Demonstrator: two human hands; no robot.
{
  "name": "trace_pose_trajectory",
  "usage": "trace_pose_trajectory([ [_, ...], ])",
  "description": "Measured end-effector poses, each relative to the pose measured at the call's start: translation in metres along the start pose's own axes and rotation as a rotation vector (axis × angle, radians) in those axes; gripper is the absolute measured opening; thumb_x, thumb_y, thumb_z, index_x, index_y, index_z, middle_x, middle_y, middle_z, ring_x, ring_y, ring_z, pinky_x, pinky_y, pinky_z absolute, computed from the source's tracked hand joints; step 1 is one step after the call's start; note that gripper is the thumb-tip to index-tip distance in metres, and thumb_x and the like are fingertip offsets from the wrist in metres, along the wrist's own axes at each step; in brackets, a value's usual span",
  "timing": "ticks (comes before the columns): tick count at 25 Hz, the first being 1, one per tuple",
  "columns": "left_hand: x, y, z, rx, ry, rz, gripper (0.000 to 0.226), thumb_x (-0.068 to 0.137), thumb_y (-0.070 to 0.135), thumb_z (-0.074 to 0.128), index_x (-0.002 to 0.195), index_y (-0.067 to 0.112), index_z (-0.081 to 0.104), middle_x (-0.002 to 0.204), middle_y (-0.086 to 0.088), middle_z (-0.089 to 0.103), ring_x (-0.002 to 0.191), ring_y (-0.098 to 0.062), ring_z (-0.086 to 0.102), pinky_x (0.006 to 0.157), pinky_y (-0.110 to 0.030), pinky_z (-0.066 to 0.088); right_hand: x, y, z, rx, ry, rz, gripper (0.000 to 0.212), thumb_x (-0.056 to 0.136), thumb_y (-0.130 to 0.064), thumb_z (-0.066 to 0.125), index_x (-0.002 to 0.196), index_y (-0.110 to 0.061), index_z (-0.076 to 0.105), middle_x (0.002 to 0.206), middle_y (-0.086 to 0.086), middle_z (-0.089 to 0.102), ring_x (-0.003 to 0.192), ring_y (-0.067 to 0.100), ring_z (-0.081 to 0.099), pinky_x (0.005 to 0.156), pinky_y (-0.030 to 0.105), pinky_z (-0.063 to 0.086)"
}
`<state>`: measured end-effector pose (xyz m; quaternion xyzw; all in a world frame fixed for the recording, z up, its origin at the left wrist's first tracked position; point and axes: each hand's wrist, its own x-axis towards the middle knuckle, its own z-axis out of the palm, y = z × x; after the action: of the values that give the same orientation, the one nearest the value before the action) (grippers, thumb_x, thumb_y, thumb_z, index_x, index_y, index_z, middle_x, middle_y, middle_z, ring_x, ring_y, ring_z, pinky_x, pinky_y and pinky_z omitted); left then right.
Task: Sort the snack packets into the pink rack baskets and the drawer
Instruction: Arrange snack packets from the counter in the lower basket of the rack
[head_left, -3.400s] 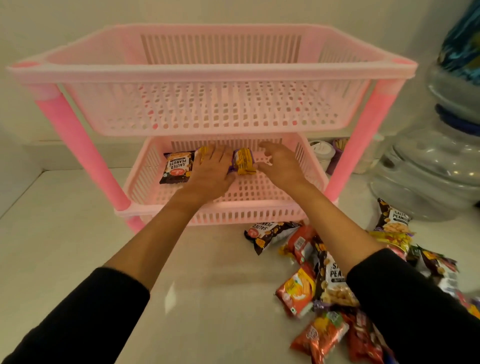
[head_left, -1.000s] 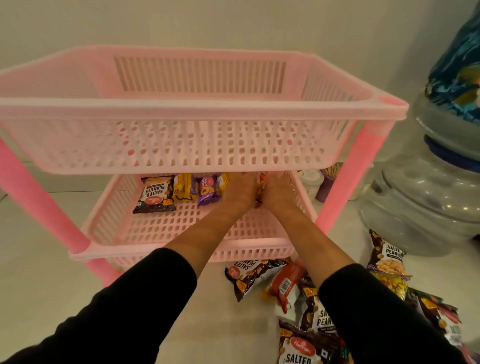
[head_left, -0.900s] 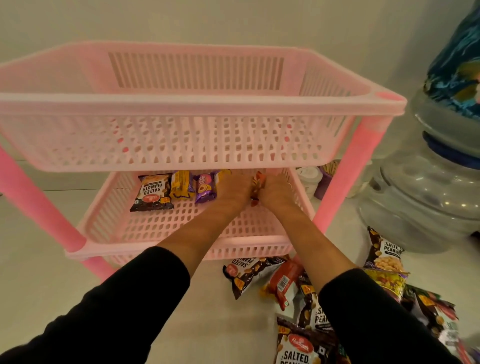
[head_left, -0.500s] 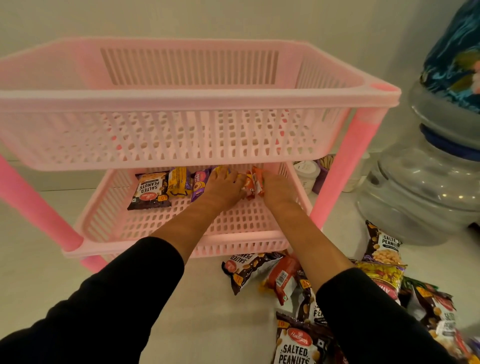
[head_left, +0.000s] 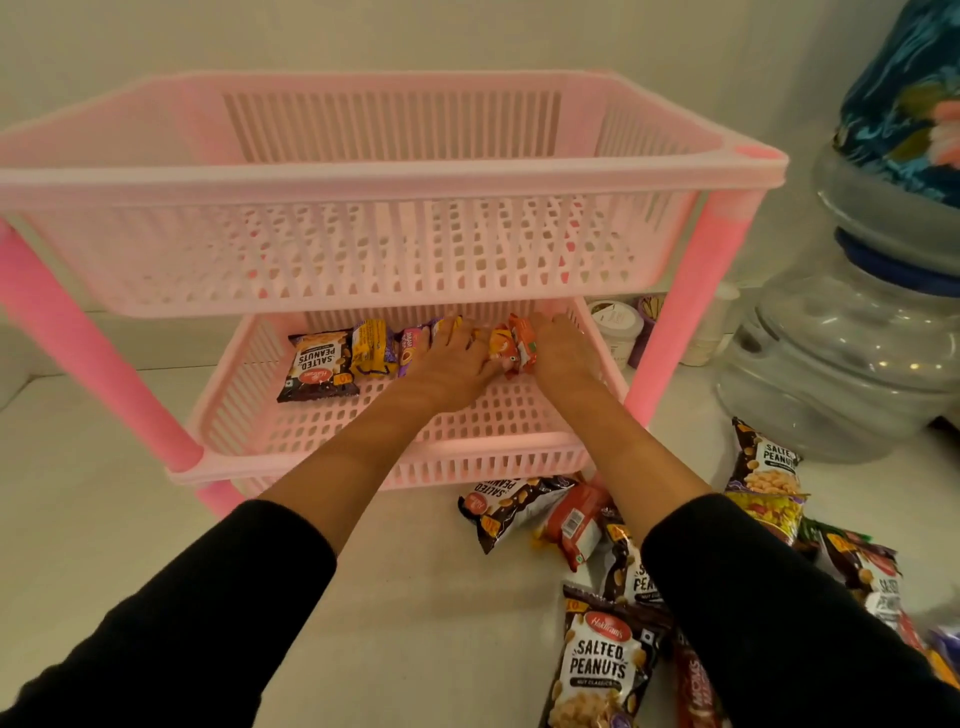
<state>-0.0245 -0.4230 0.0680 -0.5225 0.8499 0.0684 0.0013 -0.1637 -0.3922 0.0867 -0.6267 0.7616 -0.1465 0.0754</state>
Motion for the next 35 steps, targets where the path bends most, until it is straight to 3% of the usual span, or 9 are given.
trace_pose_trajectory([
  [5, -0.090, 0.001, -0.010, -0.251, 0.374, 0.134, 0.048, 0.093, 0.024, 0.048, 0.140, 0.015, 0.041, 0.141, -0.007, 0.048, 0.135, -0.027, 0.037, 0.108, -0.045, 0.027, -0.055, -0.009, -0.003, 0.220, 0.282, -0.250, 0.040, 0.084, 0.005, 0.049, 0.122, -0.005, 0.056, 0.115, 0.017, 0.061, 0.107, 0.033, 0.057, 0.084, 0.039, 0.047],
  [8, -0.154, 0.012, 0.004, -0.412, 0.645, 0.172, 0.036, 0.087, 0.011, 0.052, 0.122, 0.013, 0.058, 0.120, -0.006, 0.064, 0.112, -0.023, 0.055, 0.093, -0.038, 0.040, -0.117, -0.001, -0.003, 0.404, 0.381, -0.477, 0.026, 0.088, 0.001, 0.053, 0.111, -0.004, 0.062, 0.105, 0.011, 0.067, 0.098, 0.025, 0.062, 0.083, 0.034, 0.051],
  [10, -0.185, 0.021, 0.025, -0.453, 0.683, 0.177, 0.031, 0.086, 0.009, 0.051, 0.115, 0.012, 0.061, 0.112, -0.004, 0.065, 0.103, -0.019, 0.056, 0.086, -0.031, 0.042, -0.159, 0.016, 0.002, 0.453, 0.346, -0.506, 0.015, 0.089, -0.006, 0.057, 0.102, -0.007, 0.065, 0.095, 0.007, 0.068, 0.086, 0.017, 0.062, 0.074, 0.027, 0.054],
  [14, -0.195, 0.039, 0.070, -0.380, 0.376, 0.098, 0.039, 0.087, 0.016, 0.057, 0.126, 0.007, 0.054, 0.123, -0.013, 0.055, 0.111, -0.031, 0.052, 0.091, -0.036, 0.042, -0.226, 0.052, 0.016, 0.266, 0.192, -0.340, 0.014, 0.092, -0.023, 0.055, 0.096, -0.015, 0.067, 0.092, 0.001, 0.065, 0.084, 0.018, 0.059, 0.070, 0.028, 0.048],
  [18, -0.168, 0.056, 0.092, -0.249, 0.091, -0.061, 0.072, 0.085, 0.048, 0.056, 0.141, 0.011, 0.030, 0.143, -0.011, 0.037, 0.130, -0.031, 0.038, 0.101, -0.043, 0.040, -0.275, 0.057, 0.039, -0.158, 0.068, -0.243, 0.032, 0.096, -0.041, 0.037, 0.106, -0.022, 0.061, 0.109, 0.001, 0.058, 0.101, 0.021, 0.053, 0.079, 0.028, 0.047],
  [24, -0.157, 0.071, 0.097, -0.205, 0.011, -0.153, 0.073, 0.084, 0.053, 0.052, 0.138, 0.010, 0.028, 0.128, -0.016, 0.049, 0.114, -0.035, 0.048, 0.090, -0.044, 0.040, -0.317, 0.035, 0.061, -0.314, 0.062, -0.080, 0.040, 0.060, -0.058, 0.076, 0.084, -0.026, 0.074, 0.102, 0.009, 0.070, 0.086, 0.032, 0.068, 0.057, 0.042, 0.055],
  [29, -0.206, 0.050, 0.113, -0.247, -0.005, -0.346, 0.092, 0.076, 0.055, 0.057, 0.146, 0.019, 0.011, 0.132, -0.017, 0.044, 0.118, -0.037, 0.046, 0.094, -0.045, 0.040, -0.324, 0.040, 0.085, -0.140, 0.074, -0.264, 0.055, 0.069, -0.044, 0.073, 0.117, -0.023, 0.060, 0.127, 0.013, 0.059, 0.111, 0.032, 0.061, 0.078, 0.039, 0.056],
  [32, -0.229, 0.032, 0.117, -0.151, -0.087, -0.462, 0.097, 0.073, 0.073, 0.049, 0.146, 0.021, 0.011, 0.138, -0.016, 0.036, 0.121, -0.037, 0.043, 0.094, -0.046, 0.040, -0.324, 0.037, 0.093, -0.133, 0.055, -0.165, 0.062, 0.073, -0.053, 0.066, 0.128, -0.027, 0.053, 0.139, 0.013, 0.048, 0.125, 0.038, 0.049, 0.091, 0.050, 0.049],
  [35, -0.230, 0.031, 0.117, -0.140, -0.056, -0.484, 0.090, 0.078, 0.073, 0.042, 0.144, 0.017, 0.017, 0.141, -0.014, 0.031, 0.124, -0.034, 0.038, 0.095, -0.046, 0.039, -0.318, 0.033, 0.098, -0.097, -0.035, -0.068, 0.063, 0.082, -0.054, 0.048, 0.140, -0.038, 0.030, 0.155, 0.011, 0.018, 0.129, 0.040, 0.037, 0.098, 0.049, 0.042],
])
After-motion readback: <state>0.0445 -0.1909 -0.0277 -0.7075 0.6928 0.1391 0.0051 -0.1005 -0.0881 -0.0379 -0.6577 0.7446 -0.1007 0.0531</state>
